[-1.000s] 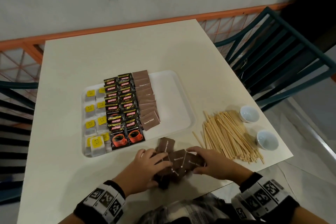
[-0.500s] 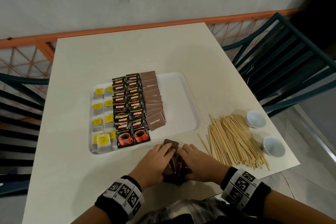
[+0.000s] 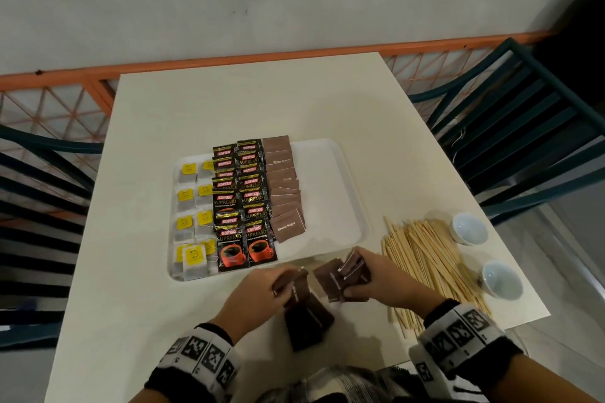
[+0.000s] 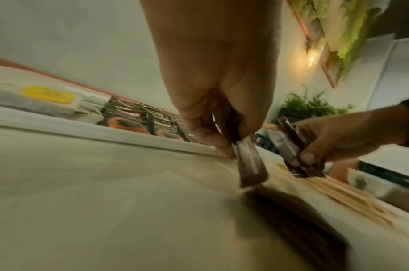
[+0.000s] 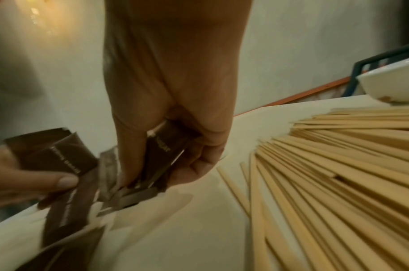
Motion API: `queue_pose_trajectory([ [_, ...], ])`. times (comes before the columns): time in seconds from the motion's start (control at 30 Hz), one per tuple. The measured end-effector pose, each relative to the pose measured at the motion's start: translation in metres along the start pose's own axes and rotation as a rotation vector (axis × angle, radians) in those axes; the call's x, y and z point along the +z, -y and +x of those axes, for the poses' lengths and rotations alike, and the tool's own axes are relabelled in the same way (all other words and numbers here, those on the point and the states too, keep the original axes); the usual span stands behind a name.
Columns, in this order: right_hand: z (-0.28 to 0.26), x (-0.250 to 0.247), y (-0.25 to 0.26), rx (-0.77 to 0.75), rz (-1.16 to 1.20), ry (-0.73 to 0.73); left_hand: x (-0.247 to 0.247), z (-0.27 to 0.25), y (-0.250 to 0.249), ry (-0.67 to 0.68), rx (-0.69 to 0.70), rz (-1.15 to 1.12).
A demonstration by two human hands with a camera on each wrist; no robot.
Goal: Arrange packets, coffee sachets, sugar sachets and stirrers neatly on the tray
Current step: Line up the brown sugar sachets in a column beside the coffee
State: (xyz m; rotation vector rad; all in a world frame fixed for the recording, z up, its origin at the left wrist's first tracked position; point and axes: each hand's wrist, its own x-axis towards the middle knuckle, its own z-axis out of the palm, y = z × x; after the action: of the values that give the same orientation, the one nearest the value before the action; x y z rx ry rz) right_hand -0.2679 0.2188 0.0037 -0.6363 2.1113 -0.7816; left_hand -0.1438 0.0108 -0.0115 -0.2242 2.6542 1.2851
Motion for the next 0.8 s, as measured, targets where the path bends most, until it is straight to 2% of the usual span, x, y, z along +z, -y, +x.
queue_pose_trajectory([
  [0.1, 0.000, -0.009, 0.006, -0.003, 0.152, 0.004, -0.011, 0.002, 0.002, -0.052, -0.128, -0.286],
  [0.2, 0.005, -0.009, 0.024, -0.060, 0.237, 0.059, -0.020, 0.003, -0.005, 0.009, -0.214, -0.462],
  [0.33, 0.022, 0.000, 0.050, -0.119, 0.265, 0.075, -0.025, 0.003, -0.017, 0.120, -0.188, -0.666],
  [0.47, 0.032, 0.006, 0.071, -0.160, 0.287, 0.109, -0.033, 0.004, -0.027, 0.113, -0.145, -0.910],
  [0.57, 0.033, 0.008, 0.081, -0.167, 0.359, 0.121, -0.037, 0.005, -0.025, 0.045, -0.169, -0.939],
  [0.67, 0.035, 0.009, 0.084, -0.145, 0.422, 0.095, -0.038, 0.004, -0.019, -0.086, -0.221, -0.873],
  [0.73, 0.035, 0.007, 0.083, -0.116, 0.455, 0.079, -0.042, 0.002, -0.016, -0.169, -0.203, -0.880],
  [0.8, 0.034, 0.004, 0.080, -0.100, 0.476, 0.054, -0.046, 0.001, -0.016, -0.261, -0.116, -1.009],
])
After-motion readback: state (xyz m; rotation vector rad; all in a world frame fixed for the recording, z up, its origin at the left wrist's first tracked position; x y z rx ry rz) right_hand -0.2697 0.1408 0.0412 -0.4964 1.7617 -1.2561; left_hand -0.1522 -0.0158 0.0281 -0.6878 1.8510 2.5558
